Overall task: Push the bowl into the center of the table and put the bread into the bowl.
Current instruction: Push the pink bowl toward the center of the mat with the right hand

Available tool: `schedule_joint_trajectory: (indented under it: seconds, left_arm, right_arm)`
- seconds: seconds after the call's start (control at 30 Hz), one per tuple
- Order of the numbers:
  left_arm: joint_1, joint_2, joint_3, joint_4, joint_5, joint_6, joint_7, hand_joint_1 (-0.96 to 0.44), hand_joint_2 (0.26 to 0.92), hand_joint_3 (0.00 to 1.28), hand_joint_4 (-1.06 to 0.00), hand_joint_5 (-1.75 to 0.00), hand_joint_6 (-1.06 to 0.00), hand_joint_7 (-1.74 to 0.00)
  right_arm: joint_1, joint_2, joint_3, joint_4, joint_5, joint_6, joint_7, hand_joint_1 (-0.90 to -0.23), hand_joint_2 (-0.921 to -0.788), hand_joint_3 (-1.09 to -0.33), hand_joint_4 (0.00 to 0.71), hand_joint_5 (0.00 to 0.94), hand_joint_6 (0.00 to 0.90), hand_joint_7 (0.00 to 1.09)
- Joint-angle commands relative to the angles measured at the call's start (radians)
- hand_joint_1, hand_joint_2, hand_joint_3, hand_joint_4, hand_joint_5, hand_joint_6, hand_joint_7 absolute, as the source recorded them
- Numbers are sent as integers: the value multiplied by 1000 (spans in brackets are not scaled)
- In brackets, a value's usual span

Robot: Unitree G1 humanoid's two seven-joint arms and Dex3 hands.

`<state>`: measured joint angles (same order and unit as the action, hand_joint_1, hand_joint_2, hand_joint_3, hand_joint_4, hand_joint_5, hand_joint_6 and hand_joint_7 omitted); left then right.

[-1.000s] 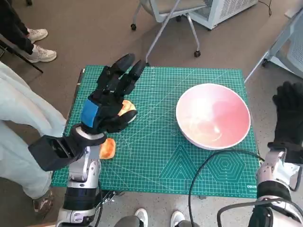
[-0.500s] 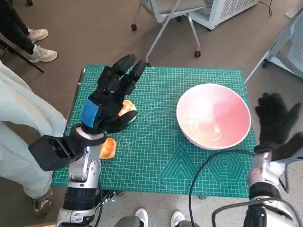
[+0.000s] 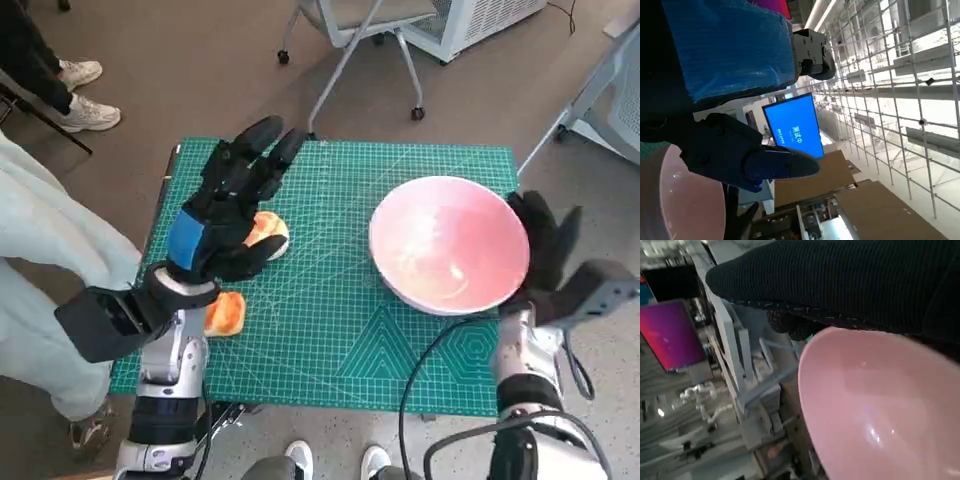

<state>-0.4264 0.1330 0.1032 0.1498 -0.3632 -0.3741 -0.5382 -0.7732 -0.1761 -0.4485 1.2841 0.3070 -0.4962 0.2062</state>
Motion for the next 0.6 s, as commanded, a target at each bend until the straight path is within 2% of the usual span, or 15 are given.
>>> schedule_joint_trajectory:
  seconds: [0.03,0.37,0.6]
  left_arm:
    - [22,14,9,-30,-1,3,4,-529,921,299,-197,-9,1,-519]
    - [43,25,16,-51,3,-2,14,-530,921,308,-179,-1,1,-480]
    - [63,29,22,-73,4,1,22,-531,921,314,-175,0,1,-472]
  right_arm:
    - [-10,37,11,17,-15,33,0,-523,-921,-1003,85,12,171,186]
    - [-41,81,15,32,-14,80,14,-544,-921,-957,107,15,201,197]
    - [-56,102,28,35,-25,95,24,-556,-921,-919,108,9,208,189]
